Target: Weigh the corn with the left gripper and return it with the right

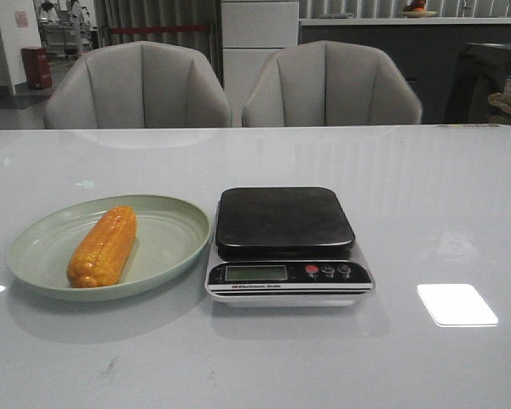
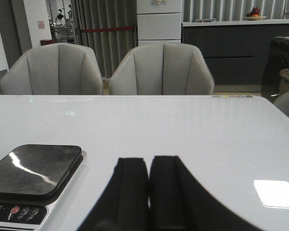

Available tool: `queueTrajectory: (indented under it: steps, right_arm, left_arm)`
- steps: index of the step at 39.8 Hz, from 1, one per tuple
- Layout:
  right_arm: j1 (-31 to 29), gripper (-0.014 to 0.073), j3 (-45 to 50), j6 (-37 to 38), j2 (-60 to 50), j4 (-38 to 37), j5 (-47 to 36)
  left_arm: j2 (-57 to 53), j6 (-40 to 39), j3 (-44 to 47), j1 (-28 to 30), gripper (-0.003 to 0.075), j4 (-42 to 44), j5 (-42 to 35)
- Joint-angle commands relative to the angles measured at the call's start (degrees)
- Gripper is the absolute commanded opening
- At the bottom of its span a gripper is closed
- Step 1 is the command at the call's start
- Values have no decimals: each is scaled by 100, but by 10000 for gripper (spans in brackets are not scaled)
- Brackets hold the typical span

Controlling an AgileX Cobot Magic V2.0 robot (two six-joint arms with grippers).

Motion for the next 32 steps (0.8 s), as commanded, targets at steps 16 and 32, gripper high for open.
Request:
queueTrajectory:
  steps: [16, 32]
  right_arm:
    - [-32, 158, 42, -39, -103, -63, -424]
    - [-32, 158, 42, -39, -103, -63, -424]
  left_arm:
    - [-114, -34, 173, -3, 125, -51, -452]
    - [-114, -34, 173, -3, 124, -51, -521]
